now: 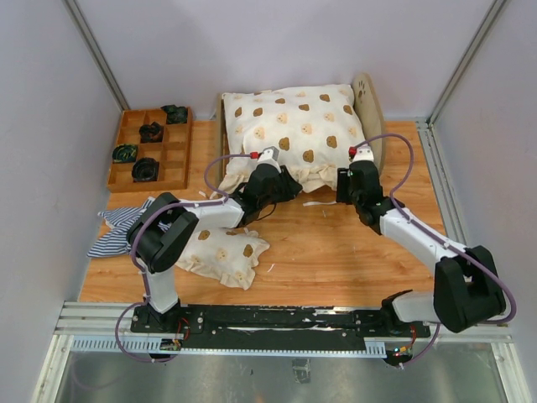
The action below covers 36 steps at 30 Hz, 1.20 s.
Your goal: Set up the pet bed
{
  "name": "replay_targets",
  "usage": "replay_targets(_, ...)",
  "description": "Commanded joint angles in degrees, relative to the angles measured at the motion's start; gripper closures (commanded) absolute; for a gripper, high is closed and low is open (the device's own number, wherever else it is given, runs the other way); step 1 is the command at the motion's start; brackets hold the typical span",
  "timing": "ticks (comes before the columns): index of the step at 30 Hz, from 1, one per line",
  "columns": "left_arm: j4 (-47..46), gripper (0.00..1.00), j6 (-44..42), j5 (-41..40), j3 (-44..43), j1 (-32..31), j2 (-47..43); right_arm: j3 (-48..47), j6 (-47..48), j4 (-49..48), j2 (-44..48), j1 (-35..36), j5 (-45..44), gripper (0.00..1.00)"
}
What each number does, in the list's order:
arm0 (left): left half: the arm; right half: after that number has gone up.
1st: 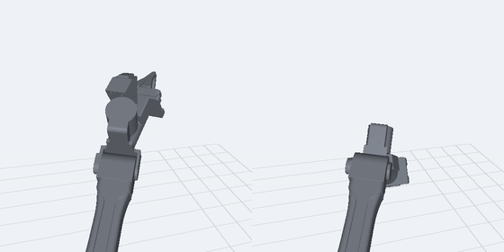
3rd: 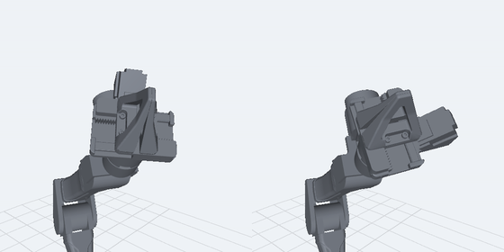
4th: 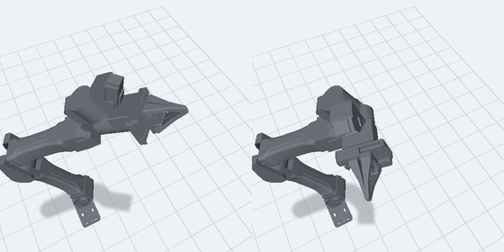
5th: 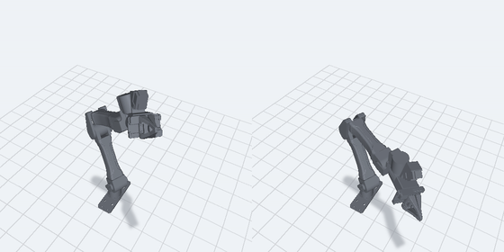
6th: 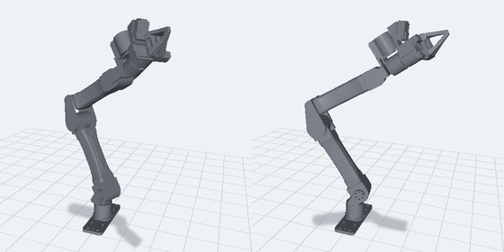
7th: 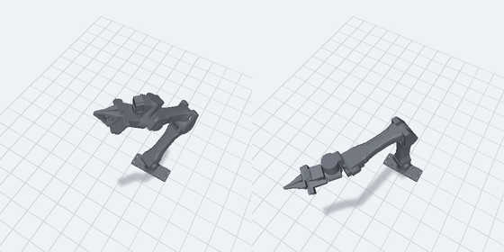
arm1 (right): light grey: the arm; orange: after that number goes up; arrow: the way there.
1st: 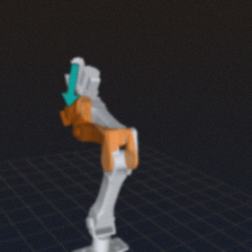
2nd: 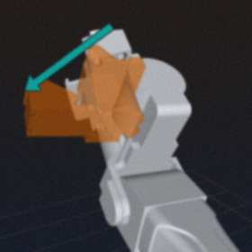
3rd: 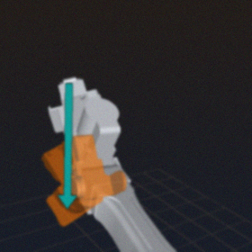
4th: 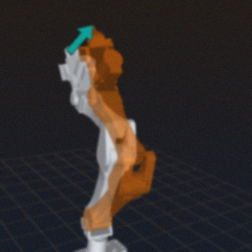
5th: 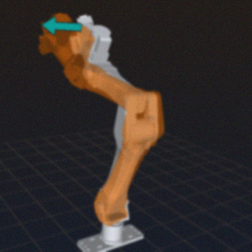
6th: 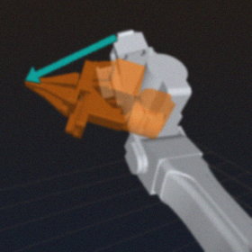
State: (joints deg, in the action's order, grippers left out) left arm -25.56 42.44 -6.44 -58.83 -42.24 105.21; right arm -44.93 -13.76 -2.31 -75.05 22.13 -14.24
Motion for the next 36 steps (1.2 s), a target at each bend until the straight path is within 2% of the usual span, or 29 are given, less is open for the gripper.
replay_targets(1,-1.23,0.77,-1.39,-1.02,-0.49,-0.48,-0.08,-0.67,2.84,-1.52,-3.34,-0.06,-2.69,0.51)
replay_targets(3,-1.24,0.85,-1.61,-1.28,0.2,-0.48,-0.68,-2.2,4.39,-0.22,-5.06,-0.11,-4.77,0.6)
replay_targets(6,-1.23,0.95,-2.53,-1.12,1.25,-0.48,-1.56,-4.04,6.22,1.91,-5.78,-0.37,-8.51,0.97)
replay_targets(7,-1.24,0.98,-2.94,-1.06,1.57,-0.48,-1.91,-4.1,6.92,2.0,-5.24,-0.48,-9.54,0.99)
replay_targets(10,0.5,1.0,-4.68,-0.98,1.97,-0.48,-2.73,-3.68,8.18,3.66,-2.5,-1.43,-13.32,1.0)
replay_targets(16,2.57,1.0,-6.53,-0.43,3.28,-0.48,-3.35,-0.79,9.2,4.06,2.32,-4.86,-13.89,1.0)
replay_targets(29,9.28,1.0,-10.12,-2.15,4.31,-0.43,-4.38,-1.83,11.66,5.05,3.88,-7.65,-15.89,1.0)
replay_targets(36,7.83,1.0,-7.92,-0.45,6.42,-0.39,-4.84,-2.76,10.99,6.61,5.01,-8.1,-12.26,1.0)
